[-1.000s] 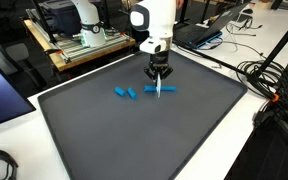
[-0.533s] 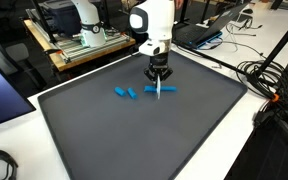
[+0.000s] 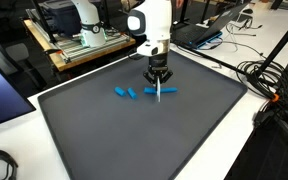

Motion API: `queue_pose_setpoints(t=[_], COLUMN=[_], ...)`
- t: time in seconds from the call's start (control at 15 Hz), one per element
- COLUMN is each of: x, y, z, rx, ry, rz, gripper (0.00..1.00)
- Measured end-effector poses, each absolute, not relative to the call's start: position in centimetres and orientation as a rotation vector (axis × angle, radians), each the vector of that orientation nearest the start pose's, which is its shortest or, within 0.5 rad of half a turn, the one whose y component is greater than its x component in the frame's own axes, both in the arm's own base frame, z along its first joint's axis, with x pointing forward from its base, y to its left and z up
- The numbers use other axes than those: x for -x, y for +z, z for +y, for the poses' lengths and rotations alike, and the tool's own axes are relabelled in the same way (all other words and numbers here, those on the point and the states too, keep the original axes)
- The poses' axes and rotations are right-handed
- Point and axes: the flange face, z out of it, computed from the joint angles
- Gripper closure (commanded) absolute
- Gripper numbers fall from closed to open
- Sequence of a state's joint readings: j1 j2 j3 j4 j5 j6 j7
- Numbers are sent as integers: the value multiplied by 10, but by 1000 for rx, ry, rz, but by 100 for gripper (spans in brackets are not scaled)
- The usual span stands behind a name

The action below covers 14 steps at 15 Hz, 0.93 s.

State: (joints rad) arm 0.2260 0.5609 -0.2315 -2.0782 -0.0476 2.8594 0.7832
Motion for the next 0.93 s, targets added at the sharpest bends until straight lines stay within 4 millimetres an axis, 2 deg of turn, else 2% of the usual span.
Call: queue_pose_setpoints(t=[0.27,0.67,0.93], x=[-609,-612,-614], y=[183,184,189], z=[-9,-41,-55], rx=[2966,2972,2971], ry=[-463,-502,-528], rz=[1099,1185,1221], gripper=[99,99,99])
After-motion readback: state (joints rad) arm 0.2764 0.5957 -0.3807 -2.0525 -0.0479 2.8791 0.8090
